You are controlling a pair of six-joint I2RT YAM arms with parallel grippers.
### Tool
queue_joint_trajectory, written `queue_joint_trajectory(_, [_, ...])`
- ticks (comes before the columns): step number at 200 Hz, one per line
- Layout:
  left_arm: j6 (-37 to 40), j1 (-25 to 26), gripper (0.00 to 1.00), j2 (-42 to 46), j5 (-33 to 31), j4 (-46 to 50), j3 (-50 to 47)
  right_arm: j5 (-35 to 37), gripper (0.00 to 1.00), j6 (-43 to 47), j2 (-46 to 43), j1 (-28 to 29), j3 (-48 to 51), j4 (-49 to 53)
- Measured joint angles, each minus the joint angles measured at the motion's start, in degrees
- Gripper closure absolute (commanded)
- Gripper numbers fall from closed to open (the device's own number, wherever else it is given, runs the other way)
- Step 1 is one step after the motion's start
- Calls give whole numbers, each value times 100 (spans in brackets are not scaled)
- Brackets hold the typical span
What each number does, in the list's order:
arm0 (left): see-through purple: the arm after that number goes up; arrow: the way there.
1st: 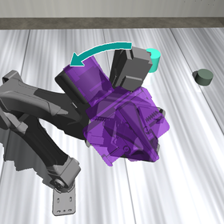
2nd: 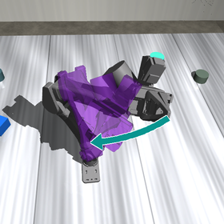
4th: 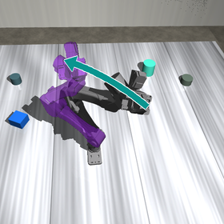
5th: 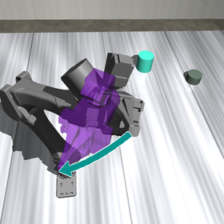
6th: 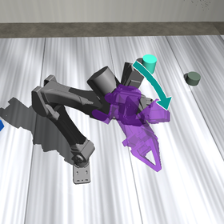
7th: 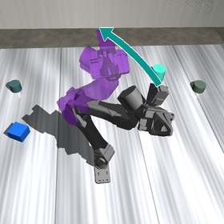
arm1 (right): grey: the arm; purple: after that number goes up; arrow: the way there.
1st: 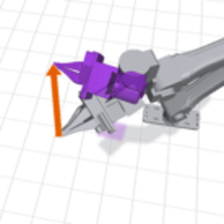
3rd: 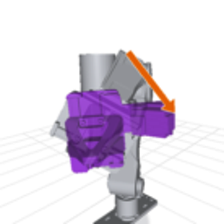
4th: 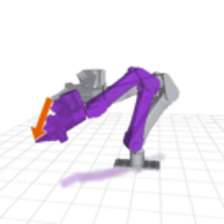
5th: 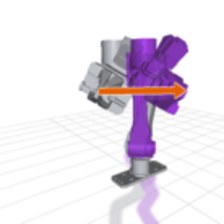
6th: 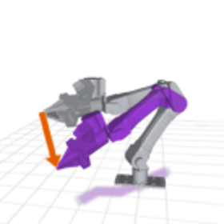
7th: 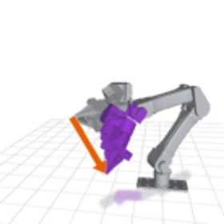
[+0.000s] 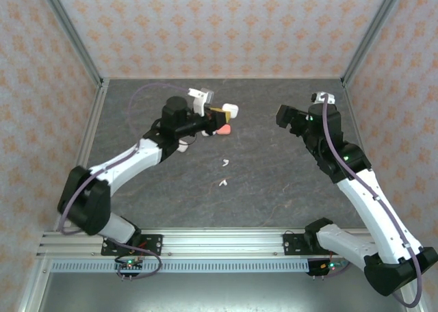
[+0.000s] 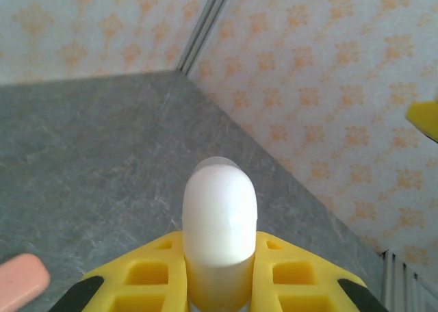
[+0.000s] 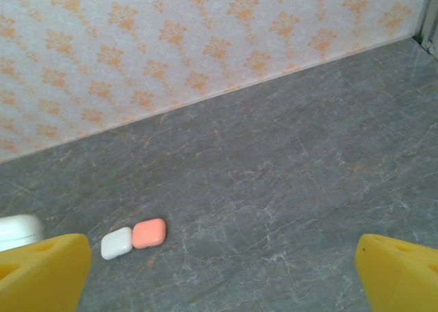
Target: Insert the wireless bluetooth earbuds into the charging case
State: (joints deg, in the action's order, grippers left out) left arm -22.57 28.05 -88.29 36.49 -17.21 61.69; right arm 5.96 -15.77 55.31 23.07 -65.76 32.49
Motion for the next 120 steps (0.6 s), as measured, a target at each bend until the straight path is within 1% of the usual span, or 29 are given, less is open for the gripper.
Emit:
queue_joint_trajectory(28, [-577, 205, 100, -896, -155, 249, 597, -46, 1, 55, -9, -42, 142, 31])
queue_joint_trajectory(67, [-1040, 498, 100, -1727, -595, 826, 1088, -105, 1, 190, -42, -42, 321, 79])
queue_joint_trajectory(120, [-1453, 584, 100, -2830, -1075, 1211, 2061, -129, 1, 614, -50, -48, 332, 144])
